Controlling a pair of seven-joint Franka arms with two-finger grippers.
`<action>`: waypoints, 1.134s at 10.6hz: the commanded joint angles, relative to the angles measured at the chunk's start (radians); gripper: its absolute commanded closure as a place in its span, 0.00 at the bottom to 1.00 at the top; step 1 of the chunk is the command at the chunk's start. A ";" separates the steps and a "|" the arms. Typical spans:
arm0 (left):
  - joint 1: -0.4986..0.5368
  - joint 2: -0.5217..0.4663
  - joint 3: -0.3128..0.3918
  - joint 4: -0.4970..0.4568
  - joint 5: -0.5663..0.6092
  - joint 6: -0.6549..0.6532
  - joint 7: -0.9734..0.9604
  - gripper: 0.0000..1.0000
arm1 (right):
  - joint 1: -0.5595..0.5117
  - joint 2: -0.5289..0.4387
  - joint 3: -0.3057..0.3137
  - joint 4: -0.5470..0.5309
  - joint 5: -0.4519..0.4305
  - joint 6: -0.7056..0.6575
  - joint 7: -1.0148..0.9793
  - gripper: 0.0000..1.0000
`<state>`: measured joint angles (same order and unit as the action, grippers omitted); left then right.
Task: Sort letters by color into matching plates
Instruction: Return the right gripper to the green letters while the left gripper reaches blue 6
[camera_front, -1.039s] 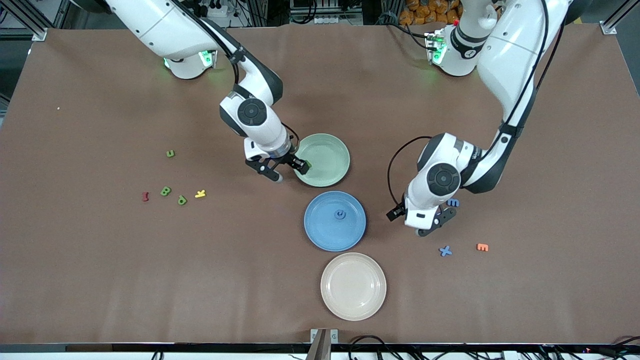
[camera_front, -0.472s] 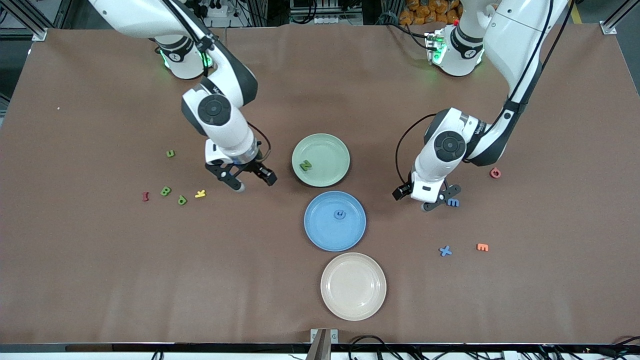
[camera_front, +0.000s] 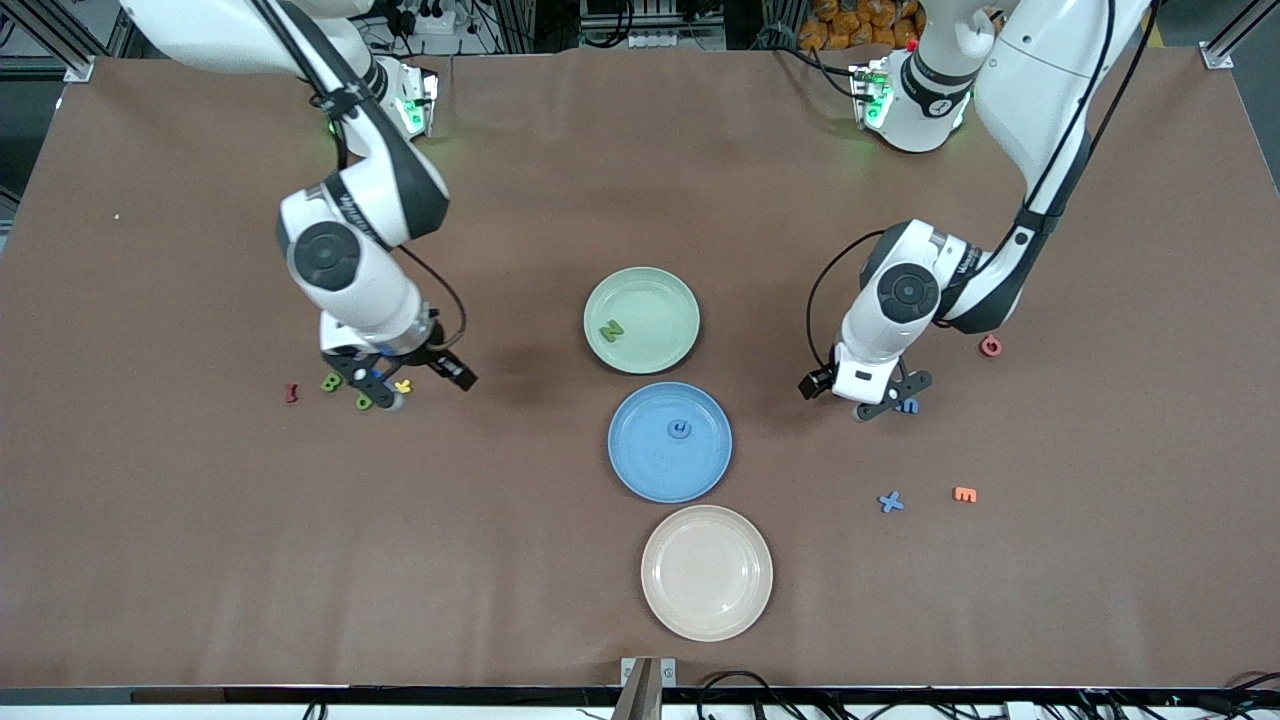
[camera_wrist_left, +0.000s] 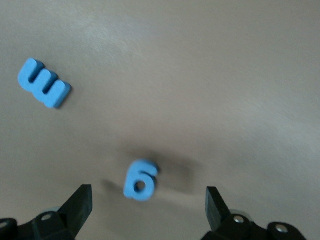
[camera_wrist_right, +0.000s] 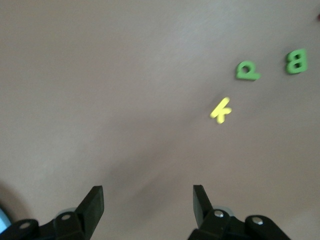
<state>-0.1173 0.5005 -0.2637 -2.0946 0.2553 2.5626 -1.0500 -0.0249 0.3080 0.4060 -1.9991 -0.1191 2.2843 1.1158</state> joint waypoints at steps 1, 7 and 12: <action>0.025 0.030 -0.005 0.010 0.033 0.025 0.002 0.00 | -0.027 -0.066 -0.082 -0.040 0.088 -0.032 -0.111 0.19; 0.042 0.042 -0.006 0.008 0.035 0.027 -0.011 0.00 | -0.023 -0.023 -0.199 -0.067 0.088 -0.017 -0.249 0.22; 0.038 0.042 -0.008 0.007 0.035 0.025 -0.011 0.00 | -0.009 0.065 -0.239 -0.067 0.084 0.104 -0.319 0.23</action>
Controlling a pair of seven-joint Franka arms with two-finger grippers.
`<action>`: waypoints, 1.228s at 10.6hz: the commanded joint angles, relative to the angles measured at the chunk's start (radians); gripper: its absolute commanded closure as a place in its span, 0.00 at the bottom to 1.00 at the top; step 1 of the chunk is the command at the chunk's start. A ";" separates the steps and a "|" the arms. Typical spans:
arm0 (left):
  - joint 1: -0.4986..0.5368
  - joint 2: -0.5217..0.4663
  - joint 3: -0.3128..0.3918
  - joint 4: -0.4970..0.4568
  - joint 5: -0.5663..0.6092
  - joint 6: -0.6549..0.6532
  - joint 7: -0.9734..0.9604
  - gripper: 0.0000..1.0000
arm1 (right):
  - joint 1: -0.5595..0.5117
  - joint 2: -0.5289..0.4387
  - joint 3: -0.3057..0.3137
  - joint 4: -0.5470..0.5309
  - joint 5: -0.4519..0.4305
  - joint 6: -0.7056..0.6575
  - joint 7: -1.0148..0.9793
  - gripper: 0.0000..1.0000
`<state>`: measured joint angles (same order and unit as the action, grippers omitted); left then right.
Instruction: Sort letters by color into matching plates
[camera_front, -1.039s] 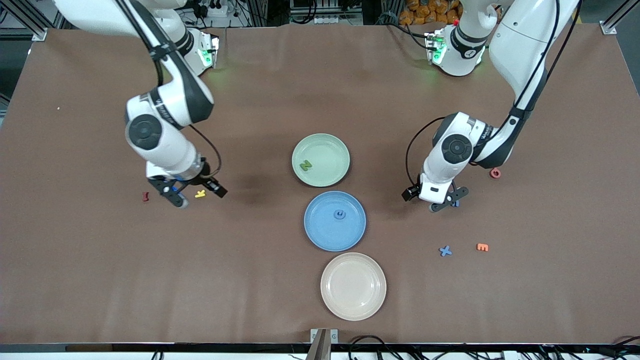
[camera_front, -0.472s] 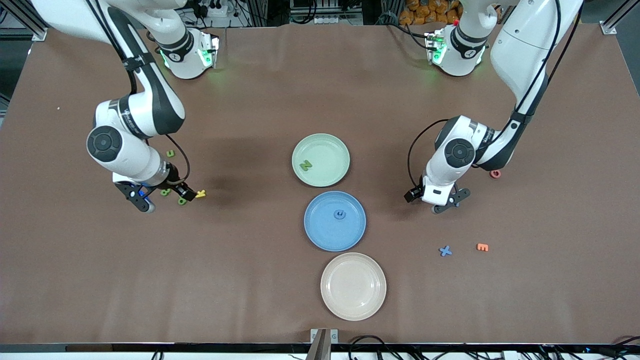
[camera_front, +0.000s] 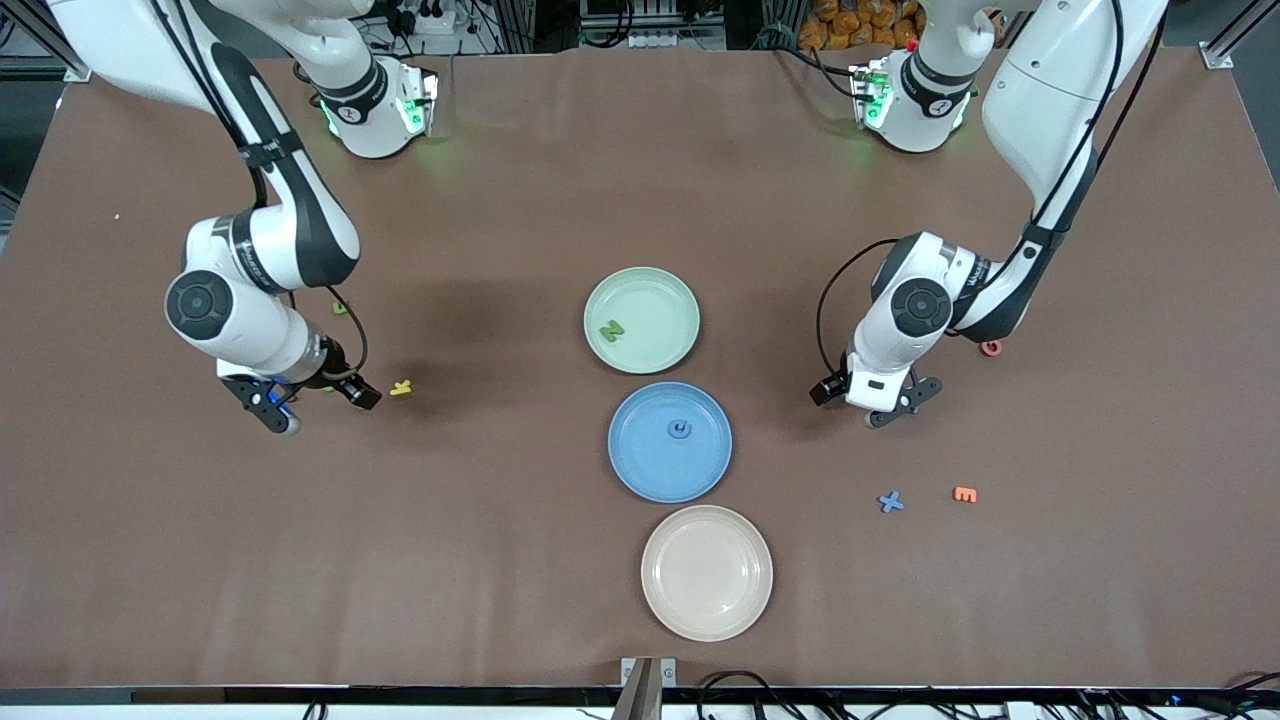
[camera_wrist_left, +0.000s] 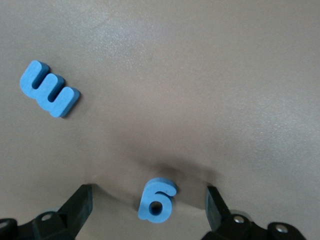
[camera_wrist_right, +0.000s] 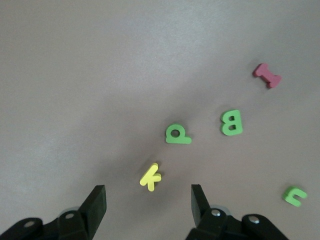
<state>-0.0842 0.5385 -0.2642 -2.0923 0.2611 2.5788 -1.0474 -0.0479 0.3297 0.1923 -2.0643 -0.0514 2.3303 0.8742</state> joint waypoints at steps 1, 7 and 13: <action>0.003 0.003 -0.009 0.003 0.027 0.009 -0.014 0.00 | 0.016 0.060 -0.042 -0.002 0.016 0.081 -0.131 0.23; -0.002 0.000 -0.009 0.000 0.029 0.009 -0.011 1.00 | 0.029 0.091 -0.073 -0.025 0.019 0.123 -0.159 0.28; -0.008 -0.009 -0.015 0.009 0.029 0.009 -0.010 1.00 | 0.052 0.112 -0.105 -0.097 0.010 0.238 -0.168 0.28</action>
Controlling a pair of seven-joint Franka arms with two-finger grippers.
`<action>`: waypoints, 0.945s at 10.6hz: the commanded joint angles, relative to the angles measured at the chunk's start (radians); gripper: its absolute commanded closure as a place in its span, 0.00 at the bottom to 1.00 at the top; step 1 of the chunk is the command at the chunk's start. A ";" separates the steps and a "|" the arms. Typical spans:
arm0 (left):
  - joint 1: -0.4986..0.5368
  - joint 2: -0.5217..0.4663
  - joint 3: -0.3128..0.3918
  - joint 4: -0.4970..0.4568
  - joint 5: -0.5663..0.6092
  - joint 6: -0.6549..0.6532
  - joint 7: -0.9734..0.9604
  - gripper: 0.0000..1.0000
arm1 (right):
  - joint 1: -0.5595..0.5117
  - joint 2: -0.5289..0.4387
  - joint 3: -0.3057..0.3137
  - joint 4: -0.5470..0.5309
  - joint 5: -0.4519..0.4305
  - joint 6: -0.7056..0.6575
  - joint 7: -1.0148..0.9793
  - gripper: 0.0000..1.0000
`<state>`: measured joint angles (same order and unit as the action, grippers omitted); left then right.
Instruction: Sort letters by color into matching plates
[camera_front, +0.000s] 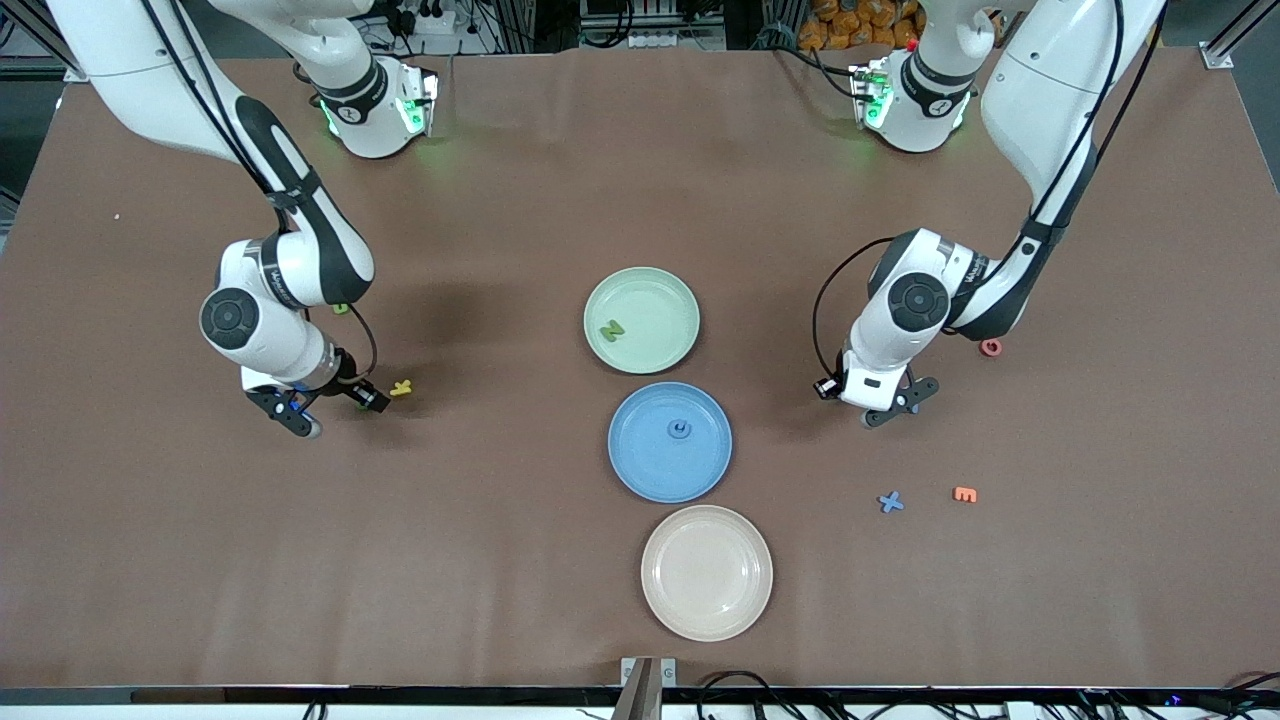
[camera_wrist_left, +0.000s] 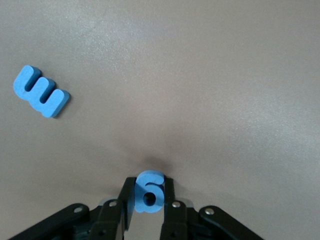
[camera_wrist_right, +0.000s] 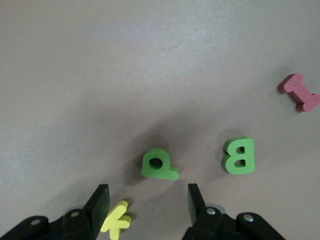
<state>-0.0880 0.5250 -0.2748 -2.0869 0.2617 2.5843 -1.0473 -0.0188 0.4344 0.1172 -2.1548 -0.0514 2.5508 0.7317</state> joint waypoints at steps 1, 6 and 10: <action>-0.004 -0.002 -0.009 0.016 0.028 0.004 -0.016 1.00 | 0.025 0.007 -0.031 -0.007 0.010 0.017 -0.026 0.28; -0.019 0.000 -0.073 0.106 0.014 -0.003 -0.153 1.00 | 0.025 0.023 -0.044 -0.004 0.008 0.048 -0.028 0.28; -0.119 0.073 -0.076 0.249 0.011 -0.003 -0.337 1.00 | 0.025 0.026 -0.062 0.004 0.008 0.049 -0.028 0.36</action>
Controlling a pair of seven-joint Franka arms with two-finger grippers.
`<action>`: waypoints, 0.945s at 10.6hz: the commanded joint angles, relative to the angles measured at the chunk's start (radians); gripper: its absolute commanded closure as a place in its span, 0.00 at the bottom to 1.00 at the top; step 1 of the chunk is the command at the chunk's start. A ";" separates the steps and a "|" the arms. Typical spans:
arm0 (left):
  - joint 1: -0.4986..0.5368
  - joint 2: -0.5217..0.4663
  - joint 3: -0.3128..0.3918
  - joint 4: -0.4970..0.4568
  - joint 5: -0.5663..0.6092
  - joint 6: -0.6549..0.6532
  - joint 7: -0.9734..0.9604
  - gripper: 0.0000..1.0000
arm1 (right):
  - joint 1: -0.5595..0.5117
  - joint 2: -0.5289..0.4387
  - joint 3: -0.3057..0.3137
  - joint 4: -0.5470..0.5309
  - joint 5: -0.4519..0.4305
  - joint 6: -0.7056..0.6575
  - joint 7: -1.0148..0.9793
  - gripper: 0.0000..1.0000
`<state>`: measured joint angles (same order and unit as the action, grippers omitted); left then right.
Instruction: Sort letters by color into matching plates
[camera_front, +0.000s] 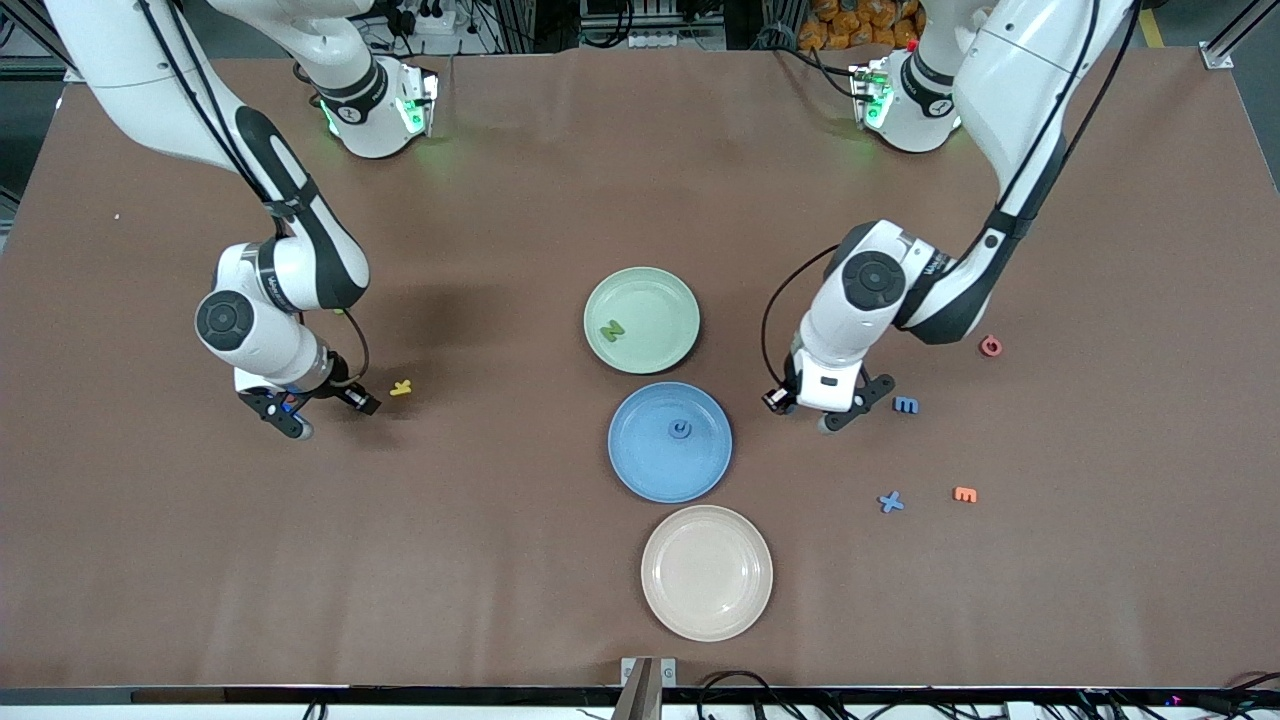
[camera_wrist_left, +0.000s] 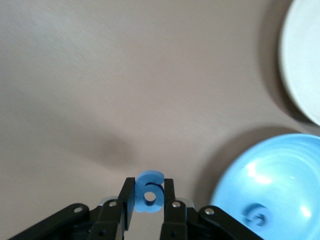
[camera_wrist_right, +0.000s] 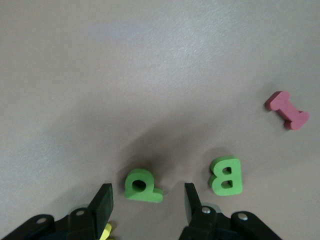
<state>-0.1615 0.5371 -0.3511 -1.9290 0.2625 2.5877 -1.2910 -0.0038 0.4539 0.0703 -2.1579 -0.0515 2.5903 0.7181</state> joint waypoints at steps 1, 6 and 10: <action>-0.071 0.098 0.000 0.140 0.011 -0.006 -0.140 1.00 | 0.012 0.009 -0.015 0.010 0.010 0.010 -0.014 0.37; -0.168 0.185 0.001 0.260 0.012 -0.004 -0.281 1.00 | 0.015 0.019 -0.015 0.010 0.015 0.040 -0.011 0.39; -0.196 0.205 0.014 0.294 0.015 -0.004 -0.303 0.84 | 0.016 0.026 -0.015 0.010 0.016 0.045 -0.009 0.42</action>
<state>-0.3440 0.7236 -0.3487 -1.6707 0.2624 2.5879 -1.5605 0.0008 0.4633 0.0640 -2.1571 -0.0514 2.6208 0.7174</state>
